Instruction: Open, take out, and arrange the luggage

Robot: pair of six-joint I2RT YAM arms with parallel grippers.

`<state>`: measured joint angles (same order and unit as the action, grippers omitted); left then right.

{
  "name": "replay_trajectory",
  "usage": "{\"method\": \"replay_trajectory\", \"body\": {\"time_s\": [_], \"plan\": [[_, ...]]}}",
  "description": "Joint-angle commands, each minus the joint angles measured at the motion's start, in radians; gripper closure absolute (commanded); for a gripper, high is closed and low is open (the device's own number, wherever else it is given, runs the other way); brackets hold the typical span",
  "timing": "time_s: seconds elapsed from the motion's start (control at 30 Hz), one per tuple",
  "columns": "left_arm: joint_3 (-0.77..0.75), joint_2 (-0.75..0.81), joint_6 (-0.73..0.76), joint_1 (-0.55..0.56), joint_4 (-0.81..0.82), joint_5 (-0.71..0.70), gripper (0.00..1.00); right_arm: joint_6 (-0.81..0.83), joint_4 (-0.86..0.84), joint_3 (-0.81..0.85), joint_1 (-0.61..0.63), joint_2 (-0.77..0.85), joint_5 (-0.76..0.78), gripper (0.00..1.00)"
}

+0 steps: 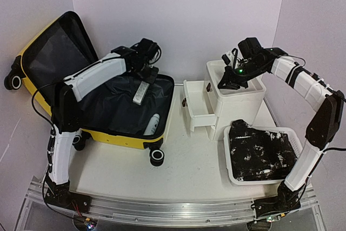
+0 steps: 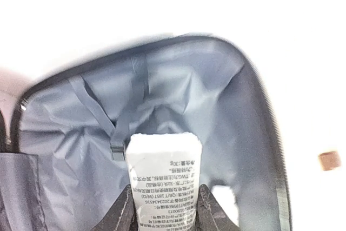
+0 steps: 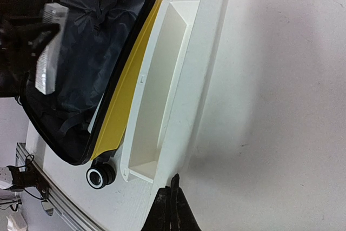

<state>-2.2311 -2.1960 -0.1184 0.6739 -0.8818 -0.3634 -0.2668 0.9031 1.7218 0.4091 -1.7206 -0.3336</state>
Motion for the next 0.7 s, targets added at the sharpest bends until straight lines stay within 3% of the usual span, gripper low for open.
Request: {"method": "replay_trajectory", "body": {"time_s": [0.0,0.17,0.27,0.5,0.67], "plan": [[-0.059,0.132,-0.073,-0.001,0.051,0.136,0.66,-0.004,0.043,0.005,0.002,-0.018,0.005,1.00],[-0.087,0.156,-0.256,-0.007,0.155,0.415,0.66,-0.005,0.038,0.000,0.003,-0.017,0.005,1.00],[-0.062,0.148,-0.402,-0.010,0.299,0.559,0.65,-0.007,0.034,-0.002,0.003,-0.017,-0.002,1.00],[0.036,0.046,-0.830,-0.007,0.646,0.682,0.68,-0.009,0.025,-0.016,0.002,-0.004,-0.002,1.00],[-0.019,-0.065,-0.956,0.030,0.684,0.633,0.68,-0.011,0.017,-0.034,0.003,0.004,-0.005,1.00]]}}
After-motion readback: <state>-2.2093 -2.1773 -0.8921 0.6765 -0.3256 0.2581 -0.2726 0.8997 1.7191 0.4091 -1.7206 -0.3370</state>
